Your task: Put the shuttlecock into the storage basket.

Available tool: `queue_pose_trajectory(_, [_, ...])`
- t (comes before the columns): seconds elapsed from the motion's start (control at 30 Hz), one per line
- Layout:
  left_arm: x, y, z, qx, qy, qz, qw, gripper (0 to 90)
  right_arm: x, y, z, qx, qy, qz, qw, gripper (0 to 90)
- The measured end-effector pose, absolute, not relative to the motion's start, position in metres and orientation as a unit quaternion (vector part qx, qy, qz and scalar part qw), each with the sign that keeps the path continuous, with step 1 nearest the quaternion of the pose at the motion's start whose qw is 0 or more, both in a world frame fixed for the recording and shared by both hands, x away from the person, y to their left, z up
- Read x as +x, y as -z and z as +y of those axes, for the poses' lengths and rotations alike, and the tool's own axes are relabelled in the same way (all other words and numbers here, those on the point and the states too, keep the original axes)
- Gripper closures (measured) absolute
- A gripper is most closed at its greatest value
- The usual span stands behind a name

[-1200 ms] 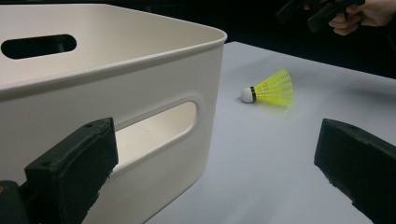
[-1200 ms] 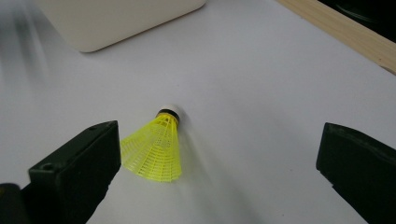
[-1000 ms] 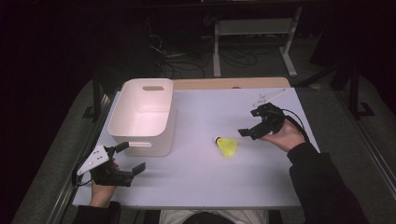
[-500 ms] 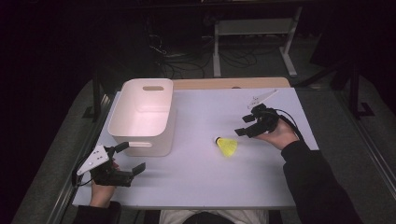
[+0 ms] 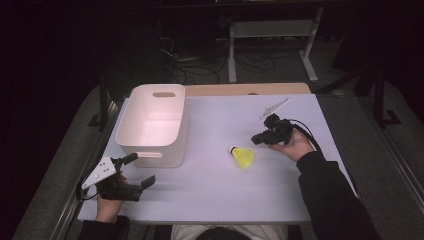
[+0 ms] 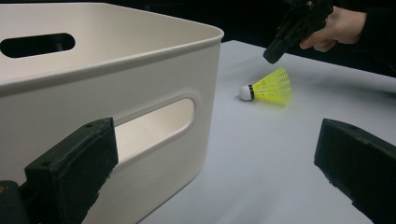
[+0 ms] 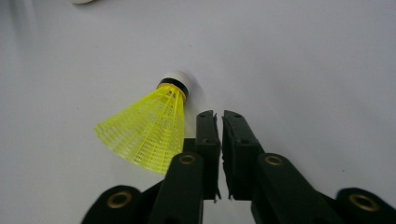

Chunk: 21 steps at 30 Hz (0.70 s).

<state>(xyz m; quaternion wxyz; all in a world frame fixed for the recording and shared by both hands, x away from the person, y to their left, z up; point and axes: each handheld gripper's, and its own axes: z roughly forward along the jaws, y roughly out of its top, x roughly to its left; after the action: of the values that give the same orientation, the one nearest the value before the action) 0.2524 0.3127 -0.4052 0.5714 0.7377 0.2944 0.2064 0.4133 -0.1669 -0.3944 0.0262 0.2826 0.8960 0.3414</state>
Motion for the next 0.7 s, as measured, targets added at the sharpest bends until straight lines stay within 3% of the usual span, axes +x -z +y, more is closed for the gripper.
queue_pose_trajectory(0.7, [0.254,0.405,0.312,0.736,-0.202,0.291,0.578,0.0,0.409,0.422,-0.162,0.318,-0.333,0.888,0.014,88.6])
